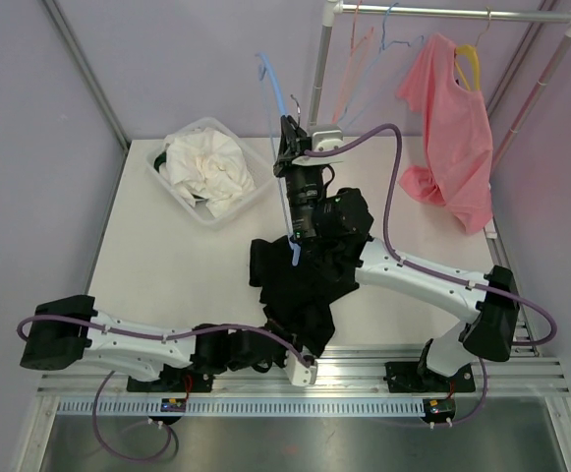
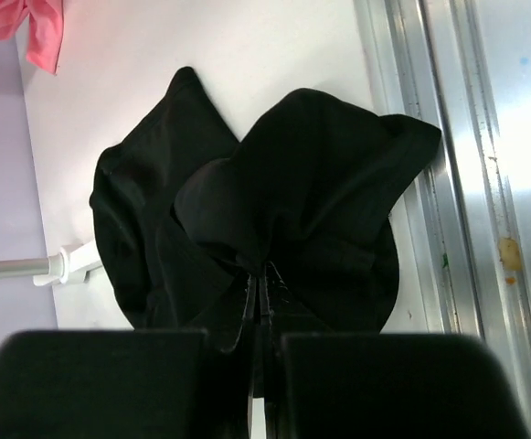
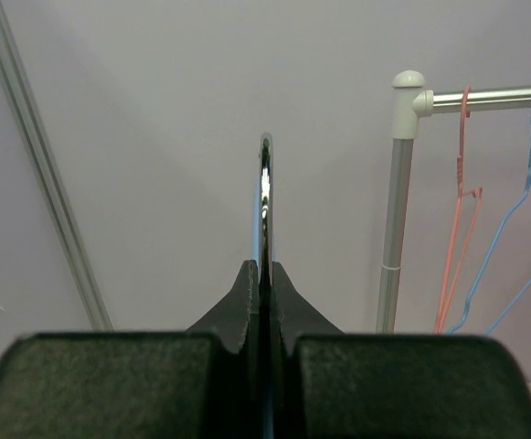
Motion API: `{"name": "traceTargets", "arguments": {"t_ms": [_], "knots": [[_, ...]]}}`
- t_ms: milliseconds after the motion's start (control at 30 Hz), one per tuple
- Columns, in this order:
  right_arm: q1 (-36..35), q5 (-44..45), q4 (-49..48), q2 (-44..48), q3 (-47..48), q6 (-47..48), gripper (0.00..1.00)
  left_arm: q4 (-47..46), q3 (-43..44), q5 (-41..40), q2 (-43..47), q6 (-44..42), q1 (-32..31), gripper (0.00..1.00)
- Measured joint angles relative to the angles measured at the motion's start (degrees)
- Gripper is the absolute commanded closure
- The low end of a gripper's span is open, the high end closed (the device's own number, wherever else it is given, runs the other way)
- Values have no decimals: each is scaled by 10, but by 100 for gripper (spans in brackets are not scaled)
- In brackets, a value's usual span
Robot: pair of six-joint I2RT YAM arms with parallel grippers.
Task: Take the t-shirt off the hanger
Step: Remove the tshirt from the hanger, then place the tshirt into the basket
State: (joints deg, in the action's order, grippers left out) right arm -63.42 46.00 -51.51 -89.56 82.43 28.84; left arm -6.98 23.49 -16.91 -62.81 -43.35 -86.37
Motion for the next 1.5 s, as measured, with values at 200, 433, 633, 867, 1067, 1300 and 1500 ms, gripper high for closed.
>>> {"name": "traceTargets", "arguments": {"t_ms": [200,433,633,867,1067,1300,1500], "knots": [[0,-2,50,15,9,-14,100,-6,0,-38,-17,-2,-12,100],[1,-2,149,49,7,-44,100,-1,4,0,93,27,75,73],[2,-66,244,142,-20,-104,100,1,40,17,35,57,144,77],[2,-130,297,242,-54,-156,100,45,80,82,0,82,218,21],[2,-131,305,288,-89,-162,100,47,77,96,69,94,217,1],[2,-127,317,330,-121,-158,100,92,78,183,133,93,218,1],[2,-121,317,355,-134,-151,100,136,78,263,152,84,218,1]]}}
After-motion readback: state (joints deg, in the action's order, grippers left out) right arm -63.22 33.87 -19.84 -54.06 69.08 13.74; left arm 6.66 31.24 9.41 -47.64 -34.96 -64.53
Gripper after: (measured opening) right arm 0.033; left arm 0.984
